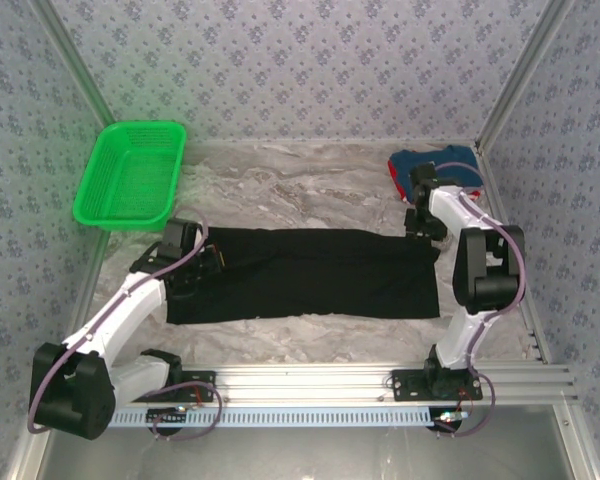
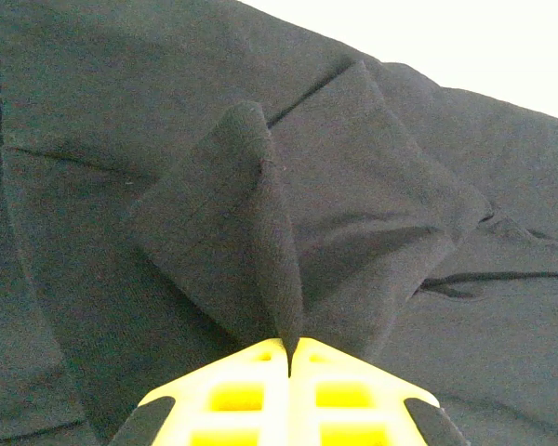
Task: Fold the inside-out t-shirt
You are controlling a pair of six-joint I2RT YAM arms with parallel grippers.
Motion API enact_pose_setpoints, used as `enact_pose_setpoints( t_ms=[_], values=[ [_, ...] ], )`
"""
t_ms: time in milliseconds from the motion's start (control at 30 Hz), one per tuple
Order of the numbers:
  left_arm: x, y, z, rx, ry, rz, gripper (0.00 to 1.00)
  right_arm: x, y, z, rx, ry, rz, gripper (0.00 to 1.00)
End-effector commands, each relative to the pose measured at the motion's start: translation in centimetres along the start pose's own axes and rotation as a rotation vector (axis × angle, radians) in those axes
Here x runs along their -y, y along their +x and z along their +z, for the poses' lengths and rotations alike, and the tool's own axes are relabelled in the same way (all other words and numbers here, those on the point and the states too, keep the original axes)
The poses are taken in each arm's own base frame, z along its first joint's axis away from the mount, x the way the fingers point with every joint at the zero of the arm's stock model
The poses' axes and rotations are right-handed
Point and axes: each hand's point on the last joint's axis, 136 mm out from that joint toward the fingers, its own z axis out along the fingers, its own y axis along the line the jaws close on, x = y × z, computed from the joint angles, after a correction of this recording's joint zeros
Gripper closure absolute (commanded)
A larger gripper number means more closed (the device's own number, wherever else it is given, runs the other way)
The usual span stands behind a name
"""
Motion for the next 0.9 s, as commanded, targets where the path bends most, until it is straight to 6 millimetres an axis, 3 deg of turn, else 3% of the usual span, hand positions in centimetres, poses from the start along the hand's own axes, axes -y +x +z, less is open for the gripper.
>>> enact_pose_setpoints(
  t_ms=[0,133,333,433,700,867],
  values=[
    [0.8,-0.5,-0.6,0.005,0.022,0.023,1.0,-1.3,0.5,1.1,-0.055,-0.101,0.017,0.56],
    [0.9,-0.7,-1.2,0.0,0.01,0.031,1.0,-1.7,3.2,1.0,-0.114,-0.159,0.026,0.67],
    [1.1,-1.0,-2.6,0.025,0.019,0.031,1.0,-1.3,8.1,0.1,-0.158,-0.2,0.04,0.69],
    [1.2,-1.2,-3.0,0.03,0.021,0.032,1.0,-0.6,9.3,0.2,-0.174,-0.17,0.048,0.69],
    [2.3,-2.5,-4.4,0.075,0.053,0.038,1.0,1.2,7.0,0.2,-0.123,-0.067,0.062,0.67],
    [2.6,-3.0,-5.3,0.102,0.076,0.024,1.0,1.9,6.1,1.6,-0.135,-0.046,0.093,0.67]
  ],
)
